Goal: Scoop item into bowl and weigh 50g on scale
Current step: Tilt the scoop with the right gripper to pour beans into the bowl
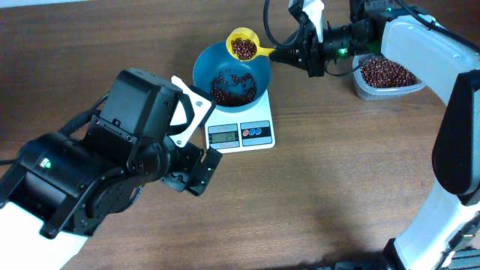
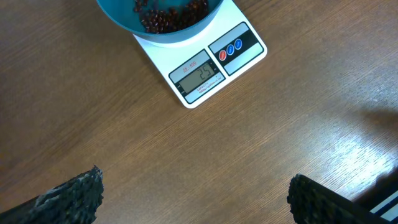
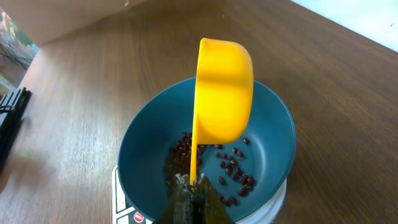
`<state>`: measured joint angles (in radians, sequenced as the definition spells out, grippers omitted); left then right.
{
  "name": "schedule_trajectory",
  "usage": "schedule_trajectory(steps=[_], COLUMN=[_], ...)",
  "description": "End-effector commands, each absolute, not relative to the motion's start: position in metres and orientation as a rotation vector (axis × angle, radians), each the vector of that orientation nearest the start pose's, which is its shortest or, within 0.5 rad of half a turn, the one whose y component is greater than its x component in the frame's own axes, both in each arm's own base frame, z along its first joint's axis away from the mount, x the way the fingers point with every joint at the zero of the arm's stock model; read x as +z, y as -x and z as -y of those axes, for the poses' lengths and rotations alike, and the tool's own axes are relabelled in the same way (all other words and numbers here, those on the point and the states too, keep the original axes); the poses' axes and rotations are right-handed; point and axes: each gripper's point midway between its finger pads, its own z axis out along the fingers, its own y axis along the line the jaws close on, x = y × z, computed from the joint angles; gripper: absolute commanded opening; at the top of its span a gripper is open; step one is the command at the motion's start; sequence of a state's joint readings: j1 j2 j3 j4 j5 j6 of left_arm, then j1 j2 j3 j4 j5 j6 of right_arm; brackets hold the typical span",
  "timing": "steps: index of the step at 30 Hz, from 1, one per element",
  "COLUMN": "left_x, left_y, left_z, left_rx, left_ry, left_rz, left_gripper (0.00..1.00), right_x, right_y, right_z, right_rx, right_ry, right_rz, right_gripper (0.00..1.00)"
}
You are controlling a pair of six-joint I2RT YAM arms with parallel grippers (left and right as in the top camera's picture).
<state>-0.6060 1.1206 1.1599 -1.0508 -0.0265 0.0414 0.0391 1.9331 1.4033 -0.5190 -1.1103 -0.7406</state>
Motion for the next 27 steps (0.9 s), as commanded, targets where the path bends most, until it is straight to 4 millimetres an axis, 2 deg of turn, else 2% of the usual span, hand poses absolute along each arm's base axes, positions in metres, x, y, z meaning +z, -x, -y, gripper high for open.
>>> schedule_trajectory(steps=[1, 13, 21, 27], left_x=[0.221, 0.221, 0.221, 0.221], left_y=[-0.235, -0.235, -0.235, -0.235], left_z=[0.154, 0.154, 0.154, 0.154], left_rx=[-0.169, -0.169, -0.169, -0.169], left_ry=[-0.808, -0.808, -0.808, -0.808], left_rz=[-2.434, -2.434, -2.434, -2.434], left_gripper=[0.99, 0.99, 0.99, 0.99], right_x=[0.158, 0.16, 0.16, 0.16], right_y=[-0.423, -0.423, -0.439, -0.44], right_z=[-0.174, -0.181, -0.18, -0.18], right_rx=[1.026, 1.023, 0.902, 0.902], right_ry=[1.136, 1.159, 1.187, 1.186], right_rz=[-1.79, -1.761, -1.726, -1.728], right_gripper=[0.04, 0.04, 0.04, 0.04])
